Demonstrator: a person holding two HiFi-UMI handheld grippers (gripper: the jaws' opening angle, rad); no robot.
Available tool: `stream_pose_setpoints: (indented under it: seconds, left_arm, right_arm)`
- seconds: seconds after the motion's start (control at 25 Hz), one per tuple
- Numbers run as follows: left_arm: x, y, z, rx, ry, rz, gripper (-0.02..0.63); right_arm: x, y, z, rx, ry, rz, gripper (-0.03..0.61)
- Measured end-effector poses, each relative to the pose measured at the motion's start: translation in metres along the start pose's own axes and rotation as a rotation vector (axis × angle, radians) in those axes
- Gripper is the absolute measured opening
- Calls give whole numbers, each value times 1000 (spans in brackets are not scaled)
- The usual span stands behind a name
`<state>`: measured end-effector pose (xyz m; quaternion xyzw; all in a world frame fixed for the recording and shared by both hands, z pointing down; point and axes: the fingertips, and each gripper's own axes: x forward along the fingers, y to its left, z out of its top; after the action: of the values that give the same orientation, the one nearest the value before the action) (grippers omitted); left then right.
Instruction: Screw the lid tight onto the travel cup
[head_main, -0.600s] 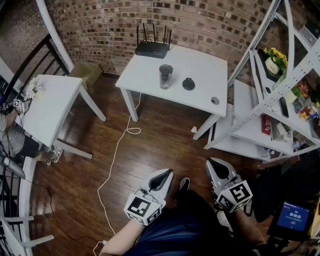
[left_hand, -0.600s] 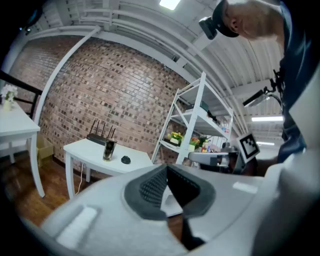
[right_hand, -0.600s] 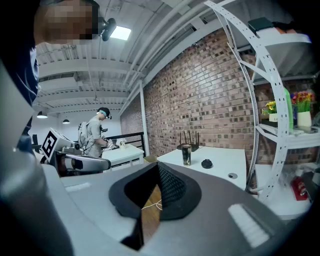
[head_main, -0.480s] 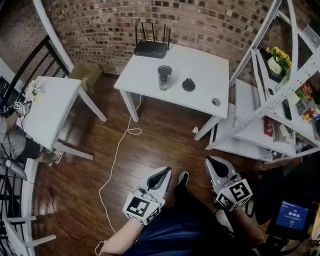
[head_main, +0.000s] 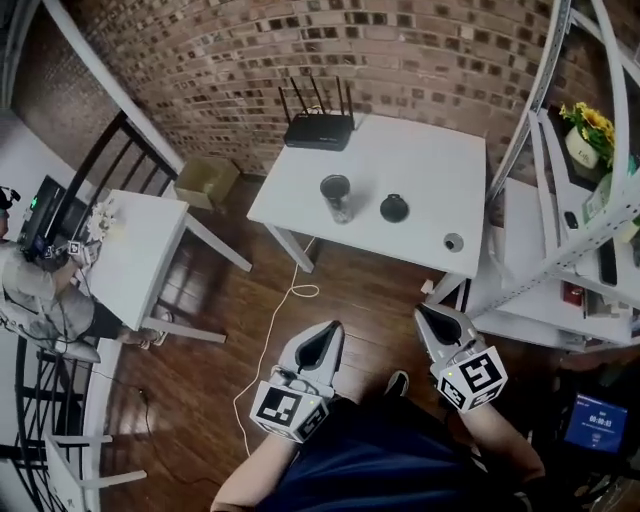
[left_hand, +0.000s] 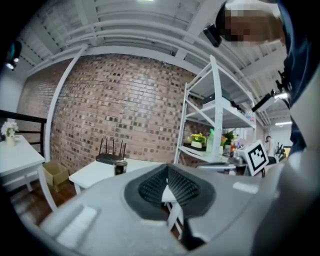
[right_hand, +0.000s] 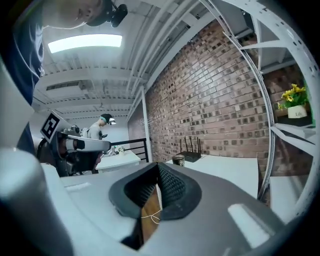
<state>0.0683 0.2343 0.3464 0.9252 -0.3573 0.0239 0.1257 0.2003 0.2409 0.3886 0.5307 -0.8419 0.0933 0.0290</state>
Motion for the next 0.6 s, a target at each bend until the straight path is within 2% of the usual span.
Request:
stream_pose_setpoints:
  seconds: [0.12,0.28,0.44,0.6]
  left_arm:
    - [21,4,7,7,14,14,6]
    - [53,12,-18,45,11,-23,6]
    - [83,52,-21,30,13,-78,6]
    - [104,99,-8,38,-23,-125,6]
  right_arm:
    - [15,-23,1,19,6,16,11]
    - [19,-65,1,22,33,-13,11]
    - [55,-80,17,44,11,-53,11]
    - [102,-82,24,31,61,-119,11]
